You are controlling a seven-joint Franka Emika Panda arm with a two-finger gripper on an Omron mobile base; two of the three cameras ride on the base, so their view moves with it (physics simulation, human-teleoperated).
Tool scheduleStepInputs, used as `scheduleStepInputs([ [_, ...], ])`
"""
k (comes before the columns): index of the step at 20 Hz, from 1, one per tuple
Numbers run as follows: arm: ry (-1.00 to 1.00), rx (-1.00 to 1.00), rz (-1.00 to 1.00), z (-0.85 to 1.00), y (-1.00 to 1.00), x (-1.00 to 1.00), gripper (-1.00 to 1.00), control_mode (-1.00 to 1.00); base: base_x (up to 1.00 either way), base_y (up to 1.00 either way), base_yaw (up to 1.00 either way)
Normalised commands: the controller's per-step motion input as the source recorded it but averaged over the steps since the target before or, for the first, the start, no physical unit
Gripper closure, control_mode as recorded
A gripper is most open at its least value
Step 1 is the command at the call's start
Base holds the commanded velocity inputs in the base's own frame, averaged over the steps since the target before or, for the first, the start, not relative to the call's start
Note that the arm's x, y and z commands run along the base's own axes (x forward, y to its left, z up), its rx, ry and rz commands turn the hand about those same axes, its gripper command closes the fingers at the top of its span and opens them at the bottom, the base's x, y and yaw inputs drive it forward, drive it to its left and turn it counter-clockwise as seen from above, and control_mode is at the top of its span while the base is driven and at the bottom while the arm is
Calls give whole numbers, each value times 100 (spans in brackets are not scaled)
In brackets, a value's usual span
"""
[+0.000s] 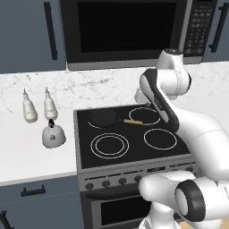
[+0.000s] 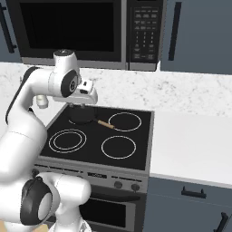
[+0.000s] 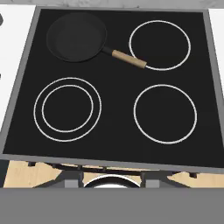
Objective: Pick the kettle from the counter and place it on a stove burner. Then turn the burner on.
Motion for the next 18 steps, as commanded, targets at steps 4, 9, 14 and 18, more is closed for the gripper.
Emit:
scheduleStepInputs([
  [4,-5,0,0,1,-9,-12,-100,-100,0,0,0],
  [9,-19,0,0,4,-22,-52,-100,-100,0,0,0],
  [14,-14,1,0,9,-26,-43,-100,-100,0,0,0],
  [18,-17,1,0,1,-7,-80,-100,-100,0,0,0],
])
